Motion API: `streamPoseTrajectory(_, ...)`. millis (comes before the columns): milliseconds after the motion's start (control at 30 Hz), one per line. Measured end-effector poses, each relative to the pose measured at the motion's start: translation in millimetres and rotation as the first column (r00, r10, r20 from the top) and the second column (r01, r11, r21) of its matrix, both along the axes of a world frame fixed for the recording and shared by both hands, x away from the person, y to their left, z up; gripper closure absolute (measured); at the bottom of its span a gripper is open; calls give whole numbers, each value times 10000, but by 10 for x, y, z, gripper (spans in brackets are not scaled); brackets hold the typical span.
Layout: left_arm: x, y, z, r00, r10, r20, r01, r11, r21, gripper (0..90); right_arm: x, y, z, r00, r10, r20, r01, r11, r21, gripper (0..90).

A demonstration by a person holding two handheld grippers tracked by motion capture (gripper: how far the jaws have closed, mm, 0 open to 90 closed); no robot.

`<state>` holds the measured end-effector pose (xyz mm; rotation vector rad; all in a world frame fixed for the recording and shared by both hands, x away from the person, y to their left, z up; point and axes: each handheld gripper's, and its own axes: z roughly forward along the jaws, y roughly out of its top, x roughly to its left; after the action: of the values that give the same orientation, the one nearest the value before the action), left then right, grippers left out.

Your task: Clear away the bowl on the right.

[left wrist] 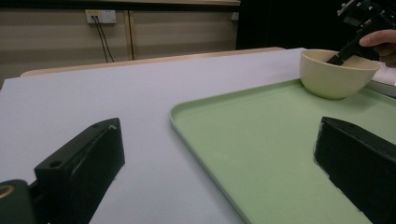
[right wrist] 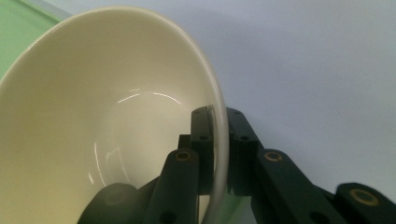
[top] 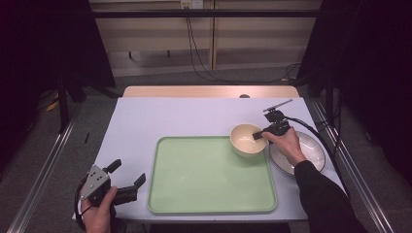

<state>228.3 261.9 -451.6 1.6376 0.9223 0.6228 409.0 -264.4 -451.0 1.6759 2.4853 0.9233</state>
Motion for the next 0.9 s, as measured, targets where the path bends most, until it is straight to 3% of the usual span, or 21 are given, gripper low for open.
streamPoseTrajectory(133, 1, 1, 0, 10000, -4, 4, 4, 10000, -20, 18, -3, -11, -8, 9979, 357, 534, -359, 9994, 19, 812)
streamPoseTrajectory(367, 0, 0, 0, 10000, -9, 7, 9, 10000, -12, 18, -34, -18, 20, 9947, 332, 975, -346, 9993, 123, 675)
streamPoseTrajectory(633, 3, 3, 1, 10000, -44, 27, 44, 10000, 51, 18, -41, -43, 24, 9876, 423, 1511, -479, 9983, 332, 386)
streamPoseTrajectory(833, 4, 1, 0, 10000, -85, 10, 85, 10000, 22, 18, -46, -73, 55, 9829, 71, 1838, -172, 9984, 538, 182)
streamPoseTrajectory(900, 4, -3, 0, 9999, -108, -12, 108, 9999, -16, 18, -50, -88, 70, 9781, 69, 2079, -204, 9978, 629, 156)
